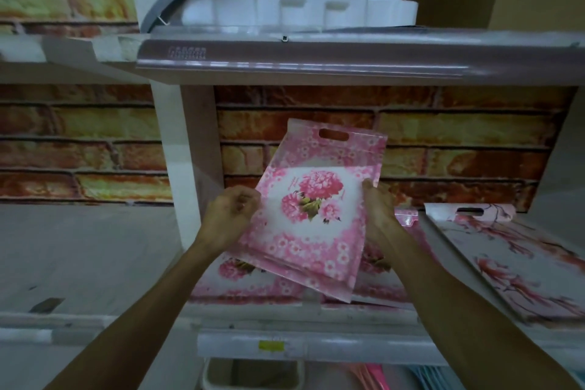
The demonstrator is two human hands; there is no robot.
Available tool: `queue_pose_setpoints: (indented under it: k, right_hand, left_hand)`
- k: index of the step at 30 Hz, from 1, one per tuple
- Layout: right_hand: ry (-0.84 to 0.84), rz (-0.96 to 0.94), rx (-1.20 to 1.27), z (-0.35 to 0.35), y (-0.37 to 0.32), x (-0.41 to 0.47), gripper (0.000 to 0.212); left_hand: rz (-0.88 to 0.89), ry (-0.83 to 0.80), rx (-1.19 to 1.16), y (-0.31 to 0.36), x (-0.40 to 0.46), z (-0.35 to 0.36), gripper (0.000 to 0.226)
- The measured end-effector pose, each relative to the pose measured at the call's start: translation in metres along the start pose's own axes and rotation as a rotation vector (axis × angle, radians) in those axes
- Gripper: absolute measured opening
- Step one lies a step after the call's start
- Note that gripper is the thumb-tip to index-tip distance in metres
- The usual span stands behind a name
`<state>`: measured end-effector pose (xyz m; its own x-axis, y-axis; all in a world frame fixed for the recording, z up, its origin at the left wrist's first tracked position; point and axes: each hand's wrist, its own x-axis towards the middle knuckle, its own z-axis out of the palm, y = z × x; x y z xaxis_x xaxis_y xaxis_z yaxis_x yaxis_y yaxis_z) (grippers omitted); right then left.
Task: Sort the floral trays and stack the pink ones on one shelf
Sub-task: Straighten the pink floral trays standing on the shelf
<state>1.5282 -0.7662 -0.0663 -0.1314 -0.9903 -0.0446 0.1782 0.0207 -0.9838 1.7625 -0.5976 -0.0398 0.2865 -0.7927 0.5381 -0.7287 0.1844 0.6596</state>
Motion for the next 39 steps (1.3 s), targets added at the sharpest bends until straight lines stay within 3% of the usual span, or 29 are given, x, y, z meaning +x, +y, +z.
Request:
queue_pose_setpoints:
  k: [3,7,11,14,18,21,25,28,32,39]
  right_hand:
    - [-0.019,-0.012,-0.018,-0.003,0.019,0.037,0.060]
    - [-0.096,-0.026,0.040,0.008,-0.007,-0.002,0.048]
    - [-0.138,-0.001,0.028,0.030,0.004,0.004,0.079]
    - [-0.197,-0.021,-0.022,0.050,-0.001,-0.019,0.061]
    - [-0.261,-0.079,-0.270,0.072,0.011,-0.023,0.042]
    - [-0.369,-0.073,-0.488,0.083,0.022,-0.022,0.015]
    - [-0.452,-0.066,-0.678,0.095,0.034,-0.024,0.031]
    - [-0.484,-0.050,-0.774,0.105,0.039,-0.026,0.014]
    - [-0.493,0.023,-0.684,0.112,0.051,-0.020,0.009]
    - [-0.501,0.093,-0.684,0.113,0.067,-0.018,0.027]
  left_hand:
    - [-0.043,0.054,0.055,-0.012,0.004,0.002,0.021]
    - [-0.173,0.024,0.170,-0.029,0.006,-0.002,0.035]
    - [-0.331,-0.113,0.139,-0.043,0.001,-0.010,0.038]
    - [-0.345,-0.083,0.164,-0.054,-0.004,-0.016,0.028]
    - [-0.420,-0.082,0.217,-0.073,-0.010,-0.029,0.024]
    - [-0.485,-0.109,0.231,-0.092,-0.015,-0.037,0.016]
    - [-0.549,-0.121,0.237,-0.106,-0.019,-0.037,0.010]
    - [-0.599,-0.133,0.229,-0.114,-0.020,-0.032,0.010]
    - [-0.612,-0.154,0.220,-0.126,-0.021,-0.024,0.024]
    - [-0.628,-0.187,0.285,-0.139,-0.022,-0.011,0.035]
